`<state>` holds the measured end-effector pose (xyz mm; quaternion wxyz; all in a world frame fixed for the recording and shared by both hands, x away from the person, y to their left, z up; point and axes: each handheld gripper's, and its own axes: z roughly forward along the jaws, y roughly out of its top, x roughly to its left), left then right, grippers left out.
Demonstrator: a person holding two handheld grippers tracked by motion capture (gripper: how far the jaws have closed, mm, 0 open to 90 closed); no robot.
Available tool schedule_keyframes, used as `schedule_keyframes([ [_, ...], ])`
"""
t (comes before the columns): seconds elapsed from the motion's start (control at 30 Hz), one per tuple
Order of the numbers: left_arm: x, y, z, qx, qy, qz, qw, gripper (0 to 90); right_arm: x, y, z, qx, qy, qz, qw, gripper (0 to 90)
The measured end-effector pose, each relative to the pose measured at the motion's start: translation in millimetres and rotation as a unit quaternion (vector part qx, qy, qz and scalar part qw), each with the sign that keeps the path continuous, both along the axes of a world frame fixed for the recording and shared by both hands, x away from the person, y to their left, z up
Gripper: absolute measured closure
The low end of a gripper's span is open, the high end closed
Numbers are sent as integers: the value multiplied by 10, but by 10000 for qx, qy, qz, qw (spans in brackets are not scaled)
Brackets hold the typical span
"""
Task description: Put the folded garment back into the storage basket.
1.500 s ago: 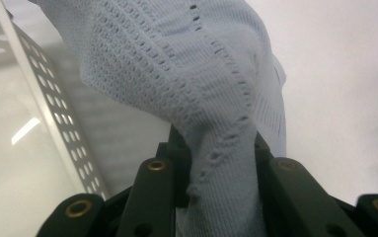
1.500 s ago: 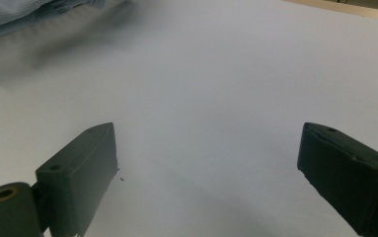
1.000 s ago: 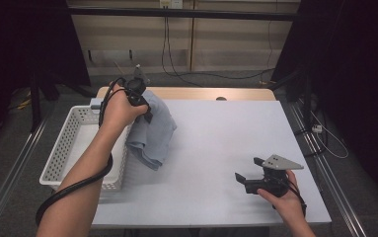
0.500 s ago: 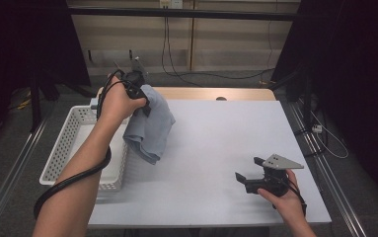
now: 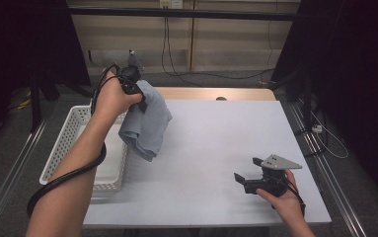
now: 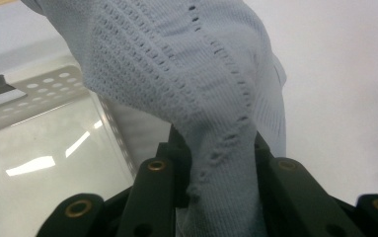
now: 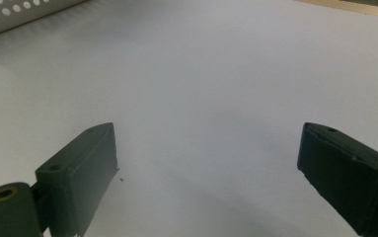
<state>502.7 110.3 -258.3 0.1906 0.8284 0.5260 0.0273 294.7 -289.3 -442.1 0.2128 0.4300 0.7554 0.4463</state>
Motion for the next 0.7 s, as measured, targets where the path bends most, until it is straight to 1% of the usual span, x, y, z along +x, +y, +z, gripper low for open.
schedule_keyframes([
  [0.17,10,30,16,7,-3,30,10000,737,-5,-7,1,-7,-8,-12,10000,75],
  [0.43,58,87,108,6,-103,74,9999,737,-1,-4,1,-5,-5,-8,10000,75],
  [0.7,99,136,178,110,-136,83,9998,737,-4,-14,1,3,4,-18,10000,75],
])
